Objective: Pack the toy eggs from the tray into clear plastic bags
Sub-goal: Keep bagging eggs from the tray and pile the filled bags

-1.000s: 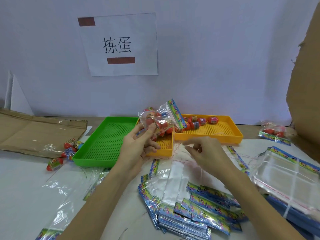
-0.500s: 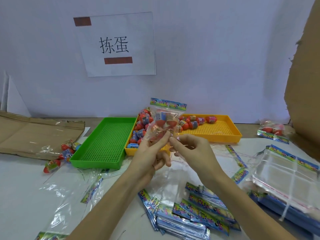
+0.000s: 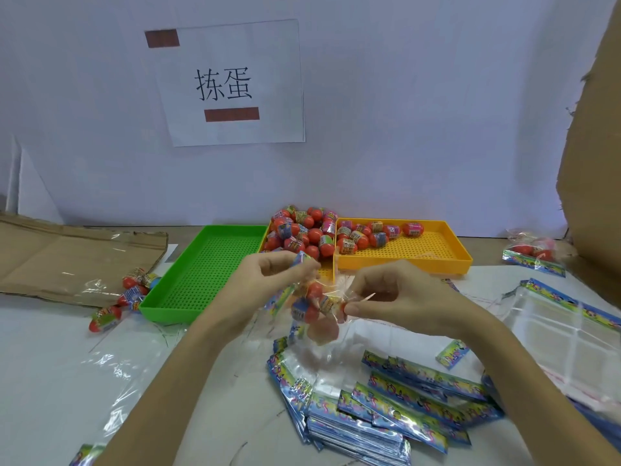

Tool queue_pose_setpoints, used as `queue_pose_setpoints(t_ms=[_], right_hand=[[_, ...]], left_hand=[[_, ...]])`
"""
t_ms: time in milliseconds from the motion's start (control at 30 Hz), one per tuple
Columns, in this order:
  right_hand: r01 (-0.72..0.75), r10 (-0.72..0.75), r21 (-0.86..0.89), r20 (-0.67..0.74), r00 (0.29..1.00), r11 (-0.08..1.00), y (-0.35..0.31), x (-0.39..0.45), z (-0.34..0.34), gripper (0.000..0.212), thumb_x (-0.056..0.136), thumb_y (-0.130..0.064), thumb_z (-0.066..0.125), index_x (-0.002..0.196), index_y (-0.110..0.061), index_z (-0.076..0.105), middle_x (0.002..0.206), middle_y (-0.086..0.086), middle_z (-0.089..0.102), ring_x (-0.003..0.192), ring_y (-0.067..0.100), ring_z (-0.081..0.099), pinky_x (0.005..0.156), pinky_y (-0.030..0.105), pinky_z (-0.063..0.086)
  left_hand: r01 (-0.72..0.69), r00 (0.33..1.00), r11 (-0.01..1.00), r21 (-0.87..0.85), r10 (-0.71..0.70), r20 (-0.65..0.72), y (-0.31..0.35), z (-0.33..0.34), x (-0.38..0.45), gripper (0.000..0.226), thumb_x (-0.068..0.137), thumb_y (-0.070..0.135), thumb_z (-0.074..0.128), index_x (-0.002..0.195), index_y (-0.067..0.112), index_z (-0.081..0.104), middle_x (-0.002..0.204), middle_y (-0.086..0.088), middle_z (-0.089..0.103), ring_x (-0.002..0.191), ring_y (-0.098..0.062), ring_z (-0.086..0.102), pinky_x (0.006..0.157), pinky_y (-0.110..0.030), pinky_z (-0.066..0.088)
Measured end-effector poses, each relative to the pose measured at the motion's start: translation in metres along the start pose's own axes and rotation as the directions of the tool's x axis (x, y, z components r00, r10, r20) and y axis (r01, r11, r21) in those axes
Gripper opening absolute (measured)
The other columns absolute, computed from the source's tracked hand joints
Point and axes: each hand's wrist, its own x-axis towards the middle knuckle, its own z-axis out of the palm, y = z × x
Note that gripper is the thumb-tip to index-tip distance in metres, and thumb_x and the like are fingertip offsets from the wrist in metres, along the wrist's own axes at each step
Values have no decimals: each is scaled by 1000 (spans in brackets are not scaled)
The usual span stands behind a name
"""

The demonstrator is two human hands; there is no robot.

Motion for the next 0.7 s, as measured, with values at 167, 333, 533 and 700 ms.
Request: queue_pose_setpoints(t_ms=[167, 333, 533, 700], right_hand=[[-37, 34, -39, -72, 997, 999, 3, 1, -5, 16, 95, -22, 73, 90, -8, 69, 84, -2, 75, 79, 12, 70, 69, 27, 56], [-78, 76, -13, -108, 991, 997, 4, 1, -3, 29, 94, -45, 69, 102, -17, 70, 93, -4, 76, 87, 13, 73, 78, 31, 62], [-4, 51, 141, -337, 940, 990, 0, 10, 17, 10, 91, -30, 76, 91, -20, 79, 87, -3, 77, 82, 14, 72, 70, 25, 59], [-9, 147, 311, -424, 894, 950, 2, 10, 17, 18, 86, -34, 76, 79, -18, 78, 77, 3, 75, 72, 10, 68, 68, 17, 55]], left_hand=[[-23, 986, 960, -278, -23, -163, 5, 11, -1, 38, 75, 35, 88, 90, 0, 79, 98, -18, 79, 89, -25, 74, 88, -44, 61], [-79, 969, 921, -381, -19, -248, 8, 27, -3, 24, 75, 29, 87, 88, 10, 82, 93, -14, 80, 82, -21, 77, 64, -34, 65], [-150, 945, 932, -330, 37, -326, 8, 28, -2, 19, 78, 26, 86, 89, 11, 83, 93, -14, 81, 82, -22, 78, 69, -31, 64], [-51, 973, 893, -448, -57, -224, 8, 25, -2, 31, 73, 34, 88, 92, 10, 85, 98, -17, 80, 81, -24, 78, 65, -33, 64]])
